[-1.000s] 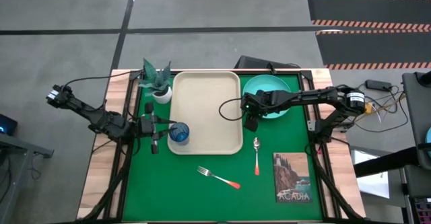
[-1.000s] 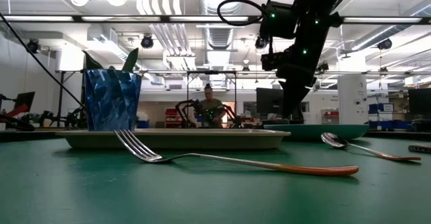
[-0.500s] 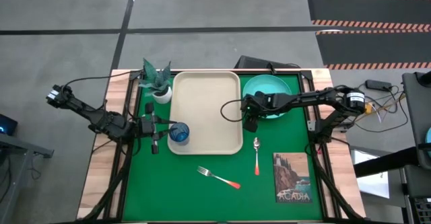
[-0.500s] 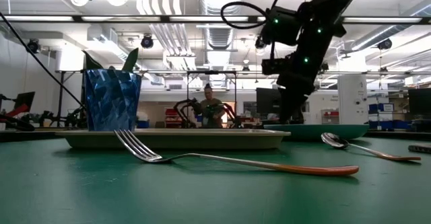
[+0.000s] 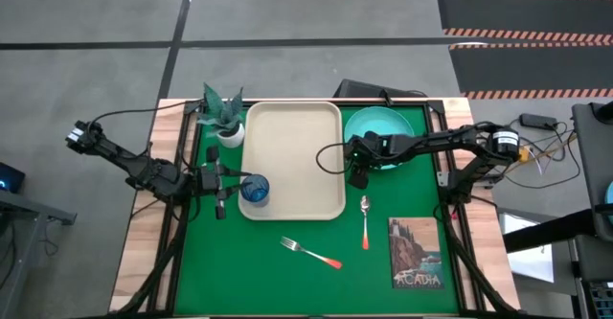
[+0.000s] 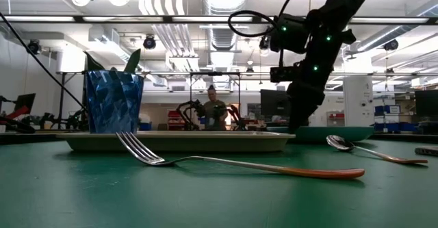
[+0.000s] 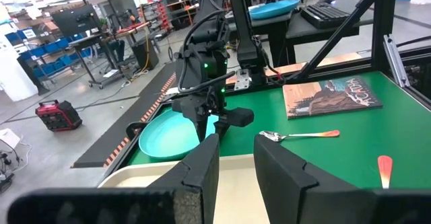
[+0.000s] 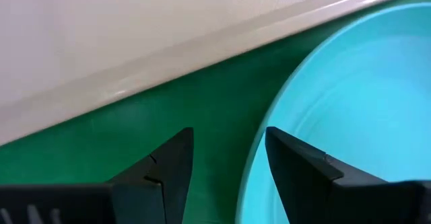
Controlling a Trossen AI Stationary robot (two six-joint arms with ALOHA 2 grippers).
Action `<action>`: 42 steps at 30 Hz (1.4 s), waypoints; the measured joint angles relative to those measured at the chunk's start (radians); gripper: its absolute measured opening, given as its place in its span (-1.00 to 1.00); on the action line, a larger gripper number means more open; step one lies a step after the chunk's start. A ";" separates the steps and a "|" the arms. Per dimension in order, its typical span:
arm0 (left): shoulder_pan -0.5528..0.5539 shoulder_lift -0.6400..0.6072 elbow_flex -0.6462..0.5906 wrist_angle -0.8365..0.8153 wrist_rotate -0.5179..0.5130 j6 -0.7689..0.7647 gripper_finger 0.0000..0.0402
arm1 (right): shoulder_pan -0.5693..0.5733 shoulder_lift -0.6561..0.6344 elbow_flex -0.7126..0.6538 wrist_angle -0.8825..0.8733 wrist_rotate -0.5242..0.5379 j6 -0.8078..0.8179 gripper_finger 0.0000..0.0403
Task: Pick and place plate/cup/fork/spoon on tray
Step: Put the blue plate on the serving tray to the right of the blue glass
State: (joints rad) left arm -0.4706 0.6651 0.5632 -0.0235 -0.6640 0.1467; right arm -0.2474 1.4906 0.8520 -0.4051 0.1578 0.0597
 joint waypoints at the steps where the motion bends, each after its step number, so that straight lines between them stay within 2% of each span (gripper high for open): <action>1: 0.000 0.000 0.000 0.000 0.000 0.000 -0.60 | 0.000 0.000 0.000 -0.001 0.000 0.000 -0.12; 6: 0.000 0.000 0.000 0.000 -0.003 0.000 -0.60 | -0.003 -0.004 0.002 -0.001 0.005 -0.009 -0.12; 11: 0.000 0.000 0.000 0.000 -0.005 0.000 -0.60 | -0.017 -0.003 0.002 -0.003 0.069 -0.023 -0.12; 17: 0.000 0.002 0.000 0.000 -0.006 0.000 -0.60 | -0.027 -0.003 -0.003 0.000 0.071 -0.011 -0.14; 31: 0.000 0.002 0.000 0.000 -0.008 0.000 -0.60 | -0.026 0.000 -0.068 0.049 0.070 -0.007 -0.44; 42: 0.000 0.002 0.000 0.000 -0.008 0.000 -0.60 | -0.026 0.000 -0.070 0.050 0.067 0.000 -0.73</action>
State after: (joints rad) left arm -0.4706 0.6670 0.5632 -0.0235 -0.6716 0.1471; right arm -0.2737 1.4906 0.7822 -0.3547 0.2245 0.0593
